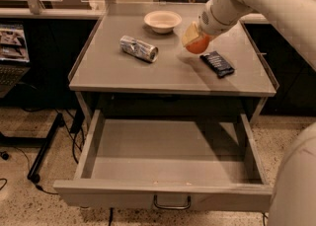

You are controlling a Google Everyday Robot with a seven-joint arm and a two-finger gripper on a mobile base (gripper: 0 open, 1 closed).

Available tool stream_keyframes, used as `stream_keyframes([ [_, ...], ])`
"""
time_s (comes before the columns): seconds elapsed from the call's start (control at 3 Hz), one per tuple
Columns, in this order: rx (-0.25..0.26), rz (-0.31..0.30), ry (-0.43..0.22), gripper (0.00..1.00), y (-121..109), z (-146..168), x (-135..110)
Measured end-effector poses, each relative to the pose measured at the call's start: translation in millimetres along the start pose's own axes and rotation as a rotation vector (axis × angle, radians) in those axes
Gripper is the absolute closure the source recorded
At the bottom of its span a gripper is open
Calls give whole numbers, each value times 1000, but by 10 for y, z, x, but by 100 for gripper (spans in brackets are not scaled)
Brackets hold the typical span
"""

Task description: Pick orange from top drawer and place on counter

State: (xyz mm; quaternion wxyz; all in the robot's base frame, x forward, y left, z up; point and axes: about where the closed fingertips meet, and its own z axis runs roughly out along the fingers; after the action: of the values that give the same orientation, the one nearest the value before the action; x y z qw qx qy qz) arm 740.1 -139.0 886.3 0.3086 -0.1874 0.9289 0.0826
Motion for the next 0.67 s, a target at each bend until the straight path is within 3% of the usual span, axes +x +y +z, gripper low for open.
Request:
stream_keyframes([
  [0.67, 0, 1, 2, 58, -7, 11, 3],
])
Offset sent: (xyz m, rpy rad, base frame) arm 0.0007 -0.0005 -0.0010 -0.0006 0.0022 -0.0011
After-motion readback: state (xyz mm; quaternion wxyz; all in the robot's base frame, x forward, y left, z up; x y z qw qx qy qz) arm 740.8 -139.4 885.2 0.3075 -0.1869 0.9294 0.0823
